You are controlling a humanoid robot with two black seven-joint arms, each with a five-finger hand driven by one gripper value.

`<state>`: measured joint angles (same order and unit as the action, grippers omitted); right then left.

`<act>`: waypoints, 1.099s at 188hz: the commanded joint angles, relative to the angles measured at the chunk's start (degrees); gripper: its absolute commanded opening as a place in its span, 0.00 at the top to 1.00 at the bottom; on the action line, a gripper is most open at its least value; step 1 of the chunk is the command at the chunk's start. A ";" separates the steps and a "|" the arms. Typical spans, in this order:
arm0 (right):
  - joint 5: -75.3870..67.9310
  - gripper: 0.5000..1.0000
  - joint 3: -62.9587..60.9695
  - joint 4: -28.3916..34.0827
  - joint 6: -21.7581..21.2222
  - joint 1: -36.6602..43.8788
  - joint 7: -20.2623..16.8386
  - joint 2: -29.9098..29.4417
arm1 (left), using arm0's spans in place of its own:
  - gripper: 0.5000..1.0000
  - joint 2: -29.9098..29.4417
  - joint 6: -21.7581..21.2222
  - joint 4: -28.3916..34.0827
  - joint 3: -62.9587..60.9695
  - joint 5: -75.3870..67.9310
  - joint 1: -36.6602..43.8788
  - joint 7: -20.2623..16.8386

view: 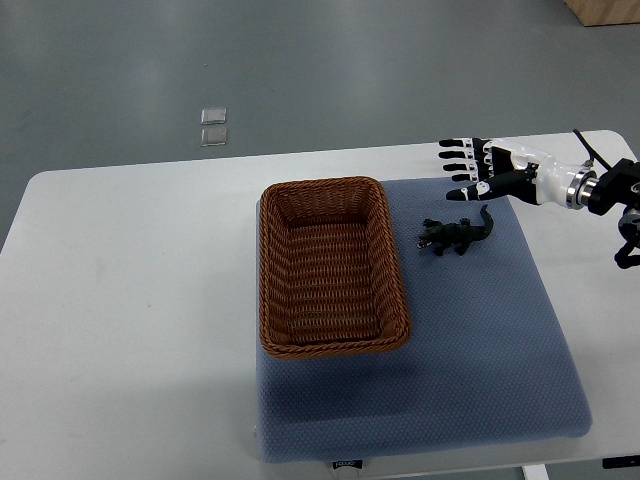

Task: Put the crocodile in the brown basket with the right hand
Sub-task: 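Lower the right hand over the dark crocodile toy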

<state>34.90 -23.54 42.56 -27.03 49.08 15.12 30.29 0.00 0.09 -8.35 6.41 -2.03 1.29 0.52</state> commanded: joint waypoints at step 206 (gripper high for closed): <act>55.45 0.13 12.81 6.21 23.78 6.73 8.17 2.31 | 0.00 0.00 0.00 0.00 0.00 0.01 0.03 -0.08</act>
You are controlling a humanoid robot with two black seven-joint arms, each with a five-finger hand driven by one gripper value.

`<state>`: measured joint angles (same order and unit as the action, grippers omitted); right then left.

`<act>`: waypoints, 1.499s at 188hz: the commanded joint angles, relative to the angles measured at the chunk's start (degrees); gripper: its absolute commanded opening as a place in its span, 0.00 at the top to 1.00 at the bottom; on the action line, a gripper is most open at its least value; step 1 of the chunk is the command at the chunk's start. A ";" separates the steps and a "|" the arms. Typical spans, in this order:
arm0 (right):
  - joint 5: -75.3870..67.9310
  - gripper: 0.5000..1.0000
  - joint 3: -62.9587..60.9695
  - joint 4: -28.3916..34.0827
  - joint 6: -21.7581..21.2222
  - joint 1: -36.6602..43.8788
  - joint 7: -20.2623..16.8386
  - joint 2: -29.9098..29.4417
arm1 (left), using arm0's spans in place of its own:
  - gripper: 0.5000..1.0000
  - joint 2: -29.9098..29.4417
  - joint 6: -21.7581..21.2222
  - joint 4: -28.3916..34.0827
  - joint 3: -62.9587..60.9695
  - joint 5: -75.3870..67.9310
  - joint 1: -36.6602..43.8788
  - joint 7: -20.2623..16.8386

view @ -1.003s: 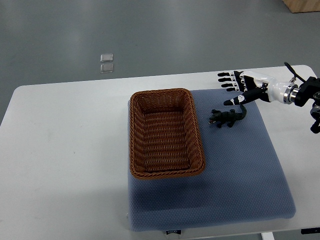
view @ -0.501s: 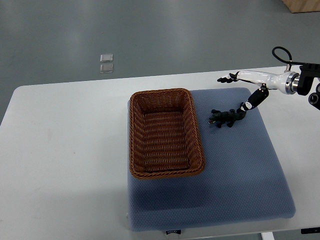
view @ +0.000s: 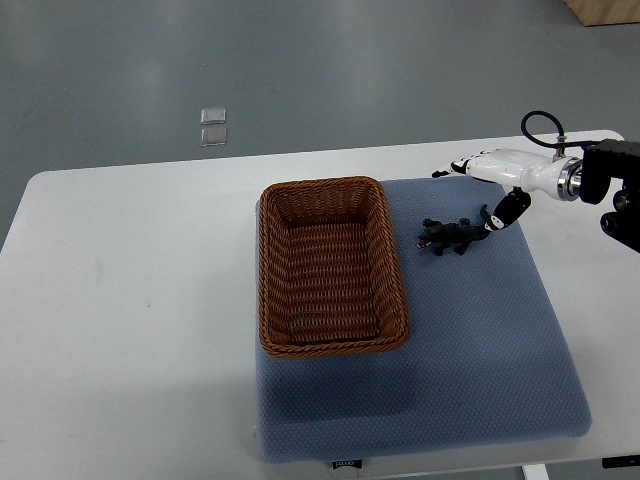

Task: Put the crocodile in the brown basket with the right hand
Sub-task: 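Lower the right hand over the dark crocodile toy, then close the right hand fingers around the crocodile toy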

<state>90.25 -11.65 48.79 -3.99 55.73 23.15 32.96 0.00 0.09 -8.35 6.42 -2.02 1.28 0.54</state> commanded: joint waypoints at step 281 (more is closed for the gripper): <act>12.14 0.14 12.79 -5.63 17.88 1.14 0.50 -5.27 | 0.00 0.00 0.00 0.00 0.00 0.00 -0.05 -0.01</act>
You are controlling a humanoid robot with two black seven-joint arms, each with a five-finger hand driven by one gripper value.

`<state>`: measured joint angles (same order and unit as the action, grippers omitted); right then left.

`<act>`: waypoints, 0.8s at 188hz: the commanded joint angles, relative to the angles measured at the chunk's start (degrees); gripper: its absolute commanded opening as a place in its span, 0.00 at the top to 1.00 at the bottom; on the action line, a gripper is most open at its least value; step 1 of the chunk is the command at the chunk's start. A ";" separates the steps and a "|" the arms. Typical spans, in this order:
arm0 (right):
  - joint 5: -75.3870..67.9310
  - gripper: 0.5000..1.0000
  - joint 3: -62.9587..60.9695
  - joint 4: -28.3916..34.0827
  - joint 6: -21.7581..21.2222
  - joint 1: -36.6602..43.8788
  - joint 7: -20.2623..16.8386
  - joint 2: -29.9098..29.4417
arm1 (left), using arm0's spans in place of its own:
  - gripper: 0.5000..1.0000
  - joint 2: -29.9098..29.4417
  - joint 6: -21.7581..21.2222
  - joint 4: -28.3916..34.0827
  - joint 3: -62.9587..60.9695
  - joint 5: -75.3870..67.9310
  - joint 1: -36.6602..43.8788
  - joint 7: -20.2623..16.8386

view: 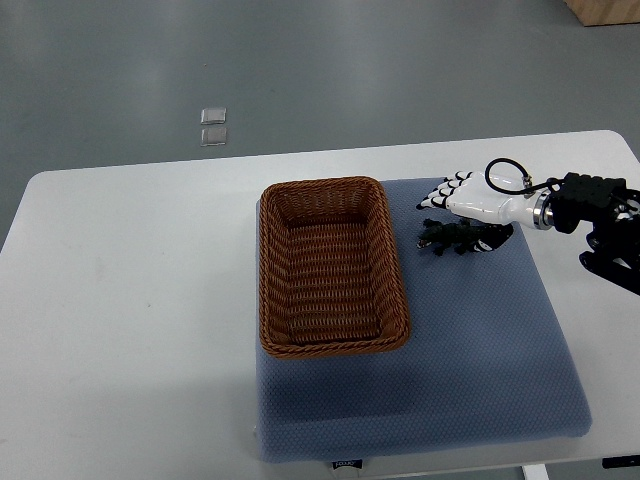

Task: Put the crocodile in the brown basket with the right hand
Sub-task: 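Close the right hand fingers around the crocodile toy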

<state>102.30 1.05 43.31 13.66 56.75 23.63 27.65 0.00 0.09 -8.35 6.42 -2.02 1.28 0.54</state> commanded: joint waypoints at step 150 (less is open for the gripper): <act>0.00 0.50 2.65 -0.24 -0.22 0.02 -0.69 -1.37 | 0.00 0.00 0.00 0.00 0.00 0.00 -0.05 -0.01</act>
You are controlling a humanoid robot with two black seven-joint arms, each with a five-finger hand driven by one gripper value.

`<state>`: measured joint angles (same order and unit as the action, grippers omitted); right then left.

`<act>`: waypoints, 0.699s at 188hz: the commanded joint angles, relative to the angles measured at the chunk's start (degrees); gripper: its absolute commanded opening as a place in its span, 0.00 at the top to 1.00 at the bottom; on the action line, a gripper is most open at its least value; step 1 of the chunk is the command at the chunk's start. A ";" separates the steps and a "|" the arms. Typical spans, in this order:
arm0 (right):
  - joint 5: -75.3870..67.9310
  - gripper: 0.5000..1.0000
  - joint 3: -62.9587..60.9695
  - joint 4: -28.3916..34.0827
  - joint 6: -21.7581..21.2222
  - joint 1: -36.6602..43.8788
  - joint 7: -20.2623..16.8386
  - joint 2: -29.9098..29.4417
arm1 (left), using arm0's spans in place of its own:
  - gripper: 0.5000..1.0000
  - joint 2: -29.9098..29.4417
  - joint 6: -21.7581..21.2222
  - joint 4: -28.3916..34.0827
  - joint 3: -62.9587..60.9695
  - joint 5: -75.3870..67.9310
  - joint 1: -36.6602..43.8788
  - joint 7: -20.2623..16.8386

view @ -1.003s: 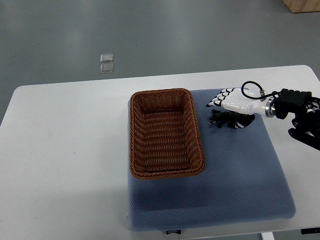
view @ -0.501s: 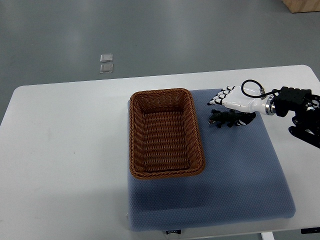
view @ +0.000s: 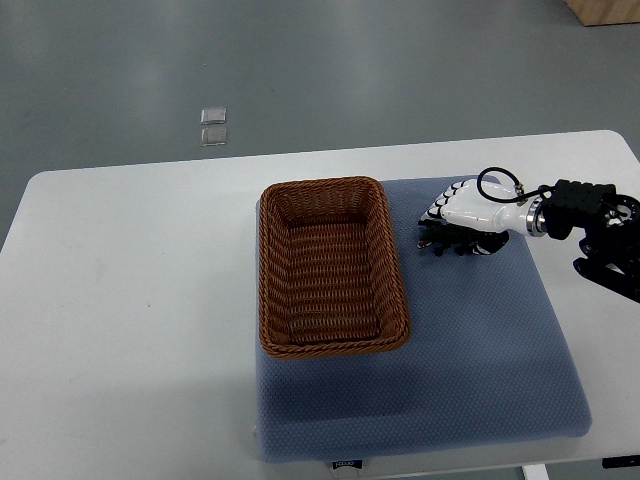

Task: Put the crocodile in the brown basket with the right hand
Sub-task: 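Close the right hand fingers around the crocodile toy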

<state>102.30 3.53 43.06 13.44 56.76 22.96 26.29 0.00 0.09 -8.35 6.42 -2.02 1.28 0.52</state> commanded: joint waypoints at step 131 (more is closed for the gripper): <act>-0.52 0.77 -0.01 0.44 0.45 0.10 0.42 0.08 | 0.00 0.00 0.00 0.00 0.00 0.00 0.03 0.01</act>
<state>101.92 3.57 43.28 13.84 56.85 23.21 26.37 0.00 0.09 -8.35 6.42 -2.02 1.29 0.52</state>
